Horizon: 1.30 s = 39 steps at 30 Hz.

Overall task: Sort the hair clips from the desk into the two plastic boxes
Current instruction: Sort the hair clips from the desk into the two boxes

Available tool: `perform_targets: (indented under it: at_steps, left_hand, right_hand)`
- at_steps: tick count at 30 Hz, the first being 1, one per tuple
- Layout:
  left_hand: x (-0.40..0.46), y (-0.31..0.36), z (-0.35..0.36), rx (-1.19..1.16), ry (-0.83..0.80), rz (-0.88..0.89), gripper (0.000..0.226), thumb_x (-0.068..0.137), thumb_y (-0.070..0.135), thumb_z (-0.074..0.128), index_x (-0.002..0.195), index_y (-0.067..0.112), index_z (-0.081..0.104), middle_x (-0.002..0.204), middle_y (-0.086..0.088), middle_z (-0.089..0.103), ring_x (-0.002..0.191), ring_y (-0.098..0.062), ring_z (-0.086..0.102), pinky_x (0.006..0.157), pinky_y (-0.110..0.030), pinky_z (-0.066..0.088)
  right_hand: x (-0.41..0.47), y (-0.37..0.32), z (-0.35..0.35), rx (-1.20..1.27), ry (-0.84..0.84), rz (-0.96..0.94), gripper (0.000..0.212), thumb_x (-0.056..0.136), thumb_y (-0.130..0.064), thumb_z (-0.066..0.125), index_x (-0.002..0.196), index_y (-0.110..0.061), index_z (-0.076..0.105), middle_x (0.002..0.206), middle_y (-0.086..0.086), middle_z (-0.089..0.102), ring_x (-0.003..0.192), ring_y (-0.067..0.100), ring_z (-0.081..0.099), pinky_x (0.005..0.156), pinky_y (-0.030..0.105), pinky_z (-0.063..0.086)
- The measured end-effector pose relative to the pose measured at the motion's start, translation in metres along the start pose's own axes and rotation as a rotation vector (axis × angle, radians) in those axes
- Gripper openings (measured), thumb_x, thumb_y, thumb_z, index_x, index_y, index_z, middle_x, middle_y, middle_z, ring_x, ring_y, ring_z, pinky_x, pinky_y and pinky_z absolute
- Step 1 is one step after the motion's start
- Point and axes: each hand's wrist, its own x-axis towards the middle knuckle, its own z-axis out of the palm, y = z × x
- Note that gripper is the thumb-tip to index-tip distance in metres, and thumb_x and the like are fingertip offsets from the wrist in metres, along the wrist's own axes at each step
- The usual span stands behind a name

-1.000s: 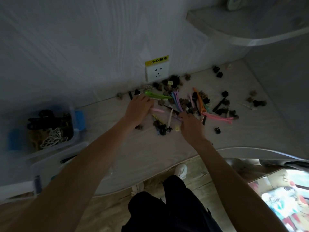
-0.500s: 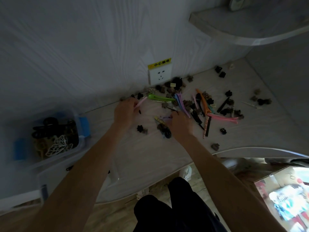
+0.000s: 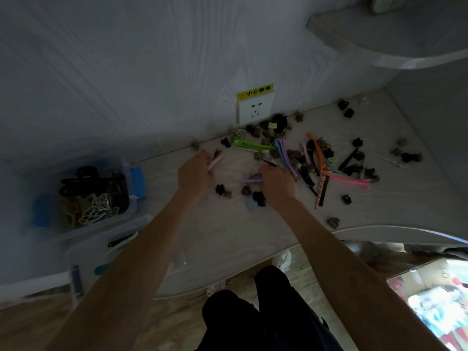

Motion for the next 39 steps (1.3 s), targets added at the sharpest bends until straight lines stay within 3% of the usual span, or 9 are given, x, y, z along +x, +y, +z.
perform_targets:
  at_steps: [8, 12, 16, 19, 23, 27, 30, 34, 39]
  left_hand:
    - [-0.001, -0.003, -0.001, 0.167, -0.022, 0.05, 0.025, 0.092, 0.016, 0.047, 0.116, 0.008, 0.051, 0.106, -0.016, 0.061, 0.092, -0.032, 0.058, 0.069, -0.037, 0.044]
    - [-0.011, -0.003, -0.01, 0.114, 0.035, 0.101, 0.027, 0.092, 0.014, 0.045, 0.118, 0.009, 0.051, 0.11, -0.017, 0.057, 0.089, -0.036, 0.059, 0.067, -0.039, 0.044]
    - [-0.044, -0.011, -0.036, -0.066, 0.242, 0.391, 0.022, 0.087, 0.015, 0.053, 0.105, 0.008, 0.061, 0.094, -0.013, 0.063, 0.062, -0.027, 0.061, 0.051, -0.03, 0.046]
    - [-0.083, -0.021, -0.06, -0.166, 0.306, 0.46, 0.025, 0.089, 0.021, 0.046, 0.106, 0.01, 0.06, 0.095, -0.009, 0.063, 0.065, -0.02, 0.059, 0.055, -0.031, 0.05]
    - [-0.146, -0.062, -0.085, -0.194, 0.363, 0.37, 0.022, 0.089, 0.017, 0.048, 0.106, 0.011, 0.06, 0.097, -0.007, 0.062, 0.077, -0.017, 0.057, 0.065, -0.028, 0.047]
    - [-0.192, -0.118, -0.087, -0.109, 0.277, 0.2, 0.023, 0.086, 0.017, 0.051, 0.106, 0.015, 0.061, 0.1, -0.007, 0.063, 0.08, -0.024, 0.061, 0.065, -0.032, 0.048]
    - [-0.209, -0.147, -0.077, -0.039, 0.12, 0.113, 0.024, 0.084, 0.017, 0.056, 0.106, 0.014, 0.064, 0.102, -0.008, 0.065, 0.078, -0.028, 0.065, 0.064, -0.034, 0.05]
    - [-0.218, -0.163, -0.065, -0.14, -0.043, 0.045, 0.034, 0.08, 0.024, 0.07, 0.111, 0.013, 0.062, 0.109, -0.006, 0.063, 0.096, -0.024, 0.063, 0.081, -0.036, 0.052]
    - [-0.23, -0.168, -0.067, -0.126, 0.136, 0.011, 0.031, 0.086, 0.024, 0.063, 0.115, 0.015, 0.061, 0.109, -0.004, 0.065, 0.099, -0.021, 0.06, 0.08, -0.03, 0.047]
  right_hand:
    - [0.001, 0.003, 0.006, -0.002, 0.096, 0.036, 0.023, 0.094, -0.01, 0.041, 0.111, -0.005, 0.057, 0.109, 0.016, 0.062, 0.097, 0.034, 0.06, 0.091, 0.044, 0.04]
    - [-0.002, 0.003, 0.001, -0.007, 0.215, -0.007, 0.015, 0.09, -0.003, 0.052, 0.103, 0.003, 0.059, 0.1, 0.023, 0.06, 0.086, 0.04, 0.061, 0.077, 0.052, 0.051]
    - [-0.013, -0.003, -0.015, 0.316, 0.305, 0.103, 0.025, 0.097, -0.015, 0.043, 0.103, 0.003, 0.058, 0.104, 0.023, 0.059, 0.088, 0.037, 0.058, 0.07, 0.039, 0.046]
    - [-0.03, -0.013, -0.028, 0.551, 0.302, 0.096, 0.025, 0.098, -0.018, 0.04, 0.092, 0.0, 0.056, 0.087, 0.02, 0.059, 0.077, 0.034, 0.057, 0.063, 0.035, 0.04]
    - [-0.063, -0.05, -0.033, 0.764, 0.18, 0.035, 0.026, 0.099, -0.023, 0.039, 0.08, -0.011, 0.052, 0.069, 0.007, 0.058, 0.061, 0.021, 0.054, 0.056, 0.032, 0.039]
    - [-0.083, -0.096, -0.022, 0.927, -0.049, -0.051, 0.021, 0.099, -0.02, 0.04, 0.09, -0.011, 0.057, 0.07, -0.005, 0.057, 0.058, 0.007, 0.05, 0.056, 0.02, 0.04]
    - [-0.09, -0.132, -0.014, 0.866, -0.111, -0.167, 0.021, 0.098, -0.019, 0.041, 0.089, -0.012, 0.059, 0.07, -0.005, 0.058, 0.058, 0.002, 0.051, 0.058, 0.017, 0.04]
    - [-0.095, -0.178, -0.009, 0.79, -0.158, -0.334, 0.026, 0.098, -0.018, 0.042, 0.094, -0.003, 0.062, 0.074, 0.004, 0.06, 0.064, 0.016, 0.053, 0.063, 0.026, 0.043]
    - [-0.09, -0.229, 0.0, 0.577, -0.19, -0.542, 0.027, 0.097, -0.015, 0.044, 0.074, -0.014, 0.058, 0.065, 0.005, 0.055, 0.057, 0.013, 0.044, 0.052, 0.022, 0.028]
